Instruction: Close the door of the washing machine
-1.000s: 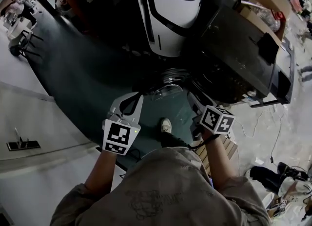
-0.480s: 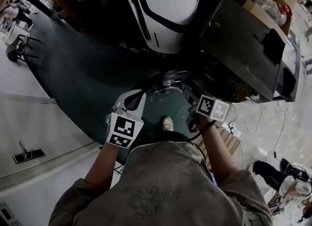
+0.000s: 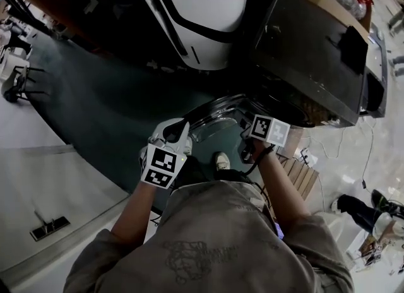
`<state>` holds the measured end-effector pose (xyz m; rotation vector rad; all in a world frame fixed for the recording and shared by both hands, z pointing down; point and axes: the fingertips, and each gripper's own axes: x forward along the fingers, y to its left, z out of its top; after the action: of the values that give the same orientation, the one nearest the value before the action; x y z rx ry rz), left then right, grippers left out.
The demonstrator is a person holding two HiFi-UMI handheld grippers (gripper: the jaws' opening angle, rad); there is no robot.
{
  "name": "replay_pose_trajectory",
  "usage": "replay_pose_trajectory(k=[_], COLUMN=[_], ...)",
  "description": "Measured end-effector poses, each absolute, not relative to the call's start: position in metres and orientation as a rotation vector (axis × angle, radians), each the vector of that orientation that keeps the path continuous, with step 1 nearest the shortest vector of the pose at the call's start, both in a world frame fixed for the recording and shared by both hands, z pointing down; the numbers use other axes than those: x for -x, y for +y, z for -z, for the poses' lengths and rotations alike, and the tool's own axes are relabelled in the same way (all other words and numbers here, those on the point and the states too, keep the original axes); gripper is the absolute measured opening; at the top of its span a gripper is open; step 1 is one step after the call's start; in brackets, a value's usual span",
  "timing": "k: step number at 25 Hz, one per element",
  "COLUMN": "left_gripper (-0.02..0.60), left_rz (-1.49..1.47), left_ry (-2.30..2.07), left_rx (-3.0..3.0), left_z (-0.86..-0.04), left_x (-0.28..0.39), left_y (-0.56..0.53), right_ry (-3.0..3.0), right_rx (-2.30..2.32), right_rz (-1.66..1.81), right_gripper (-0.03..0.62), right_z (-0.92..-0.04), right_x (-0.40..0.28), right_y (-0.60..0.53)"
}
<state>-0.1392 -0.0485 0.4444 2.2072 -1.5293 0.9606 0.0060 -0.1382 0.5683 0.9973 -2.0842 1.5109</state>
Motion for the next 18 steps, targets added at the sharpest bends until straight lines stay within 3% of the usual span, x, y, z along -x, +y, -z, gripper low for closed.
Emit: replay_pose_trajectory(k=[18], left_gripper=[0.000], left_rz=[-1.101], left_ry=[-0.984], left_rx=[-2.502], left_z=[-0.502], left_x=[0.195], left_y=[-0.139], right_ry=[-1.884], right_rx=[-1.313], right_rz=[-1.608], right_gripper=[0.222], right_z=[-0.619], right_x=[0.049], right_y=[-0.169])
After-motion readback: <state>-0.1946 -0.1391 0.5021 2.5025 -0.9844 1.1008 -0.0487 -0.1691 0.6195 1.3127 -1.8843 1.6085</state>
